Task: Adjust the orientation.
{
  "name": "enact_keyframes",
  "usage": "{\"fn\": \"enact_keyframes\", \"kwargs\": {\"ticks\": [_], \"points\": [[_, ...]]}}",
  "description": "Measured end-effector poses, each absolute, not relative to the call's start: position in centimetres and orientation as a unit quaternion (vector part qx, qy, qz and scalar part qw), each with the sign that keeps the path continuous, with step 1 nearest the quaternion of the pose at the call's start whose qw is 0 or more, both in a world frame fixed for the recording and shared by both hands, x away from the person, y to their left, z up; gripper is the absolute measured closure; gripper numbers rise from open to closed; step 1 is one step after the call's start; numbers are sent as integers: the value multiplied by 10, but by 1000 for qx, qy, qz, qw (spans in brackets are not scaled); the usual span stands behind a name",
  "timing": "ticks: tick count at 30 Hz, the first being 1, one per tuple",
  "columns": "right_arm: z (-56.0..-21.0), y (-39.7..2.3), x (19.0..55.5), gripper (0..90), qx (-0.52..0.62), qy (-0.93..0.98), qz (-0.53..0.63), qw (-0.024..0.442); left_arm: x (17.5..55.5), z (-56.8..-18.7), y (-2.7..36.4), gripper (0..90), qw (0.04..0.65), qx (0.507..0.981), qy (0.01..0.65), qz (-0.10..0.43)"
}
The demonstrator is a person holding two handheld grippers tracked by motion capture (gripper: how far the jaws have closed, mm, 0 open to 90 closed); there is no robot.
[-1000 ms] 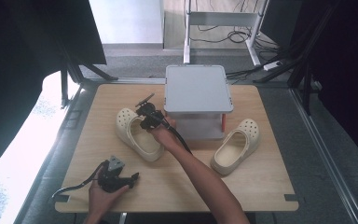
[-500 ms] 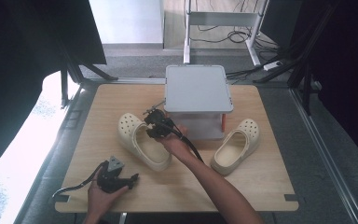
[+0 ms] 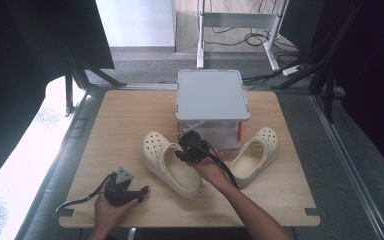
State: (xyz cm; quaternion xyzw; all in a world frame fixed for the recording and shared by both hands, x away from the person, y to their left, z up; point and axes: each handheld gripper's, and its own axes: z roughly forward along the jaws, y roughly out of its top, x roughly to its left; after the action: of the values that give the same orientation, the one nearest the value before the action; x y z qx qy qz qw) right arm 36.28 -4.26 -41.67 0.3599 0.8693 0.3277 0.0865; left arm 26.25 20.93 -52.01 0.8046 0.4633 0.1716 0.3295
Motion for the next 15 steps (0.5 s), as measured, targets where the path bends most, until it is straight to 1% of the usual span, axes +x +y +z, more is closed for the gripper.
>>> {"fn": "enact_keyframes", "kwargs": {"ticks": [5, 15], "points": [[-420, -66, 348, 785, 374, 862, 332, 82, 263, -520, 209, 192, 330, 804, 464, 170], [-428, -98, 326, 784, 389, 852, 341, 80, 263, -520, 209, 192, 330, 804, 464, 172]]}}
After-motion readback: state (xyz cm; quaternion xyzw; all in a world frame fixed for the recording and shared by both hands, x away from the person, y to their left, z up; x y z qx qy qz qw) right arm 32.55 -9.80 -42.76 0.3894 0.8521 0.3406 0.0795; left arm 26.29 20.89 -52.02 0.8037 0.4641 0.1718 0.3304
